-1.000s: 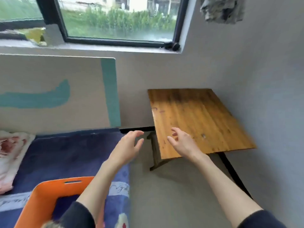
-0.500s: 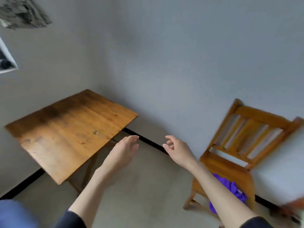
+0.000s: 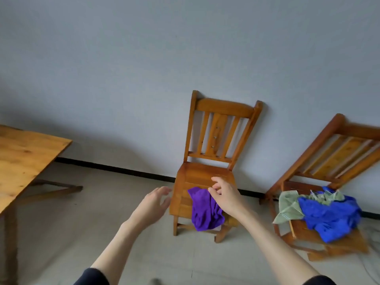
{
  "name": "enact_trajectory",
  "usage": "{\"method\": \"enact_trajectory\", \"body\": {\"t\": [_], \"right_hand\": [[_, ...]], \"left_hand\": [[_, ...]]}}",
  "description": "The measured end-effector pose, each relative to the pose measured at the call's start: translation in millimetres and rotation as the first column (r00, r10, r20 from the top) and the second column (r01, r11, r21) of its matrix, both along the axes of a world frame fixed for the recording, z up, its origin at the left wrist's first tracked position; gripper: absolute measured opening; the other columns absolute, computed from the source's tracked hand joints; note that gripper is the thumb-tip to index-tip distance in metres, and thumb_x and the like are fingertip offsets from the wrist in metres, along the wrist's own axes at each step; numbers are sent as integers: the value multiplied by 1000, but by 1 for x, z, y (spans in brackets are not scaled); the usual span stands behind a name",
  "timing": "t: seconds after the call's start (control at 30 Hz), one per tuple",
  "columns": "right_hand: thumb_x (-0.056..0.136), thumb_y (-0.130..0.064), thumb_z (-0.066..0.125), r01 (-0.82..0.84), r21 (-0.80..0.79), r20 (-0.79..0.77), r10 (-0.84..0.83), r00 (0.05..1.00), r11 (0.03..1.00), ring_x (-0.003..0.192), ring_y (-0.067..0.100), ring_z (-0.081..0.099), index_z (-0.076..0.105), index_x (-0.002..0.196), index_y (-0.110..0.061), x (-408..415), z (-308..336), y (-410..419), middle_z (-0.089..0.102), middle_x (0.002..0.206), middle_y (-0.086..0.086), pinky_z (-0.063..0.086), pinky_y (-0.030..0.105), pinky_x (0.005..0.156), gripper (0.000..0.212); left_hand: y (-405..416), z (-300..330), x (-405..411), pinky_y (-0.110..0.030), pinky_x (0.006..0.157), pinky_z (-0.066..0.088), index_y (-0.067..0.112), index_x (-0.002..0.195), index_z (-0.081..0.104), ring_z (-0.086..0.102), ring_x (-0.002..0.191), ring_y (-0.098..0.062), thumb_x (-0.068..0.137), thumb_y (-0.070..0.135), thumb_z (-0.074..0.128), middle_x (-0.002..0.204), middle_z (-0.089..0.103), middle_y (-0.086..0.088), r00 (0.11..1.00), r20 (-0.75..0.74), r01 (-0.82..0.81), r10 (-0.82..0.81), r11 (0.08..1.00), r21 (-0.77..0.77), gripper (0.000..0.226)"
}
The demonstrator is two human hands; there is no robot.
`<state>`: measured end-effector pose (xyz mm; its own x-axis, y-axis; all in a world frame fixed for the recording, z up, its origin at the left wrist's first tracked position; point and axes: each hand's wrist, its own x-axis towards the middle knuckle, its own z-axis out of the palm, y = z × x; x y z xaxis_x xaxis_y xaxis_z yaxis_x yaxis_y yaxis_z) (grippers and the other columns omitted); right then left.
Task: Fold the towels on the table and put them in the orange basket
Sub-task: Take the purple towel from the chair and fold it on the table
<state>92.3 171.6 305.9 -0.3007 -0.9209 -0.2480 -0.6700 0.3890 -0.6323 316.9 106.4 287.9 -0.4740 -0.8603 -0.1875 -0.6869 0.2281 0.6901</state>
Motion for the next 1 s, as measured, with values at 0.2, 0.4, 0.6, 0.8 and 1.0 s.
{"method": "enact_trajectory", "body": {"t": [0.2,0.4,0.6,0.8,1.0], "right_hand": [[94,-28,50,152,147,81,-165,983,977,101,18,59,46,132,-14,-62,-58,-22,62,112,3,44,29,90,41],[94,-26,50,230,338,73,-269,960,912,107,21,57,50,129,-13,-104,-140,-61,64,111,5,40,25,85,37],[94,-23,50,349,497,108,-456,883,794,110,22,58,55,124,-9,-129,-225,-79,65,118,9,36,21,79,33],[96,-22,47,382,641,85,-557,826,665,114,30,54,56,120,1,-148,-306,-82,60,123,17,39,30,88,34],[93,-24,51,406,710,71,-632,772,576,77,28,48,44,63,-7,-151,-368,-90,52,74,15,28,30,58,34]], "left_hand": [[-42,-66,-60,-23,88,39,16,124,55,56,112,-18,94,22,50,119,61,-4,994,76,70,-82,987,148,31],[-88,-156,-102,-28,93,39,15,125,54,56,113,-25,94,20,50,120,62,-7,968,182,106,-175,936,336,32],[-108,-232,-144,-23,95,36,16,126,52,52,117,-20,95,18,46,126,58,-4,894,258,218,-366,859,463,32],[-106,-288,-179,-31,108,29,20,136,44,34,133,-17,97,18,41,140,44,-1,796,316,363,-517,824,436,39],[-127,-336,-216,-30,106,30,19,139,40,34,134,-18,98,18,39,144,41,-3,781,336,372,-526,825,426,42]]}}
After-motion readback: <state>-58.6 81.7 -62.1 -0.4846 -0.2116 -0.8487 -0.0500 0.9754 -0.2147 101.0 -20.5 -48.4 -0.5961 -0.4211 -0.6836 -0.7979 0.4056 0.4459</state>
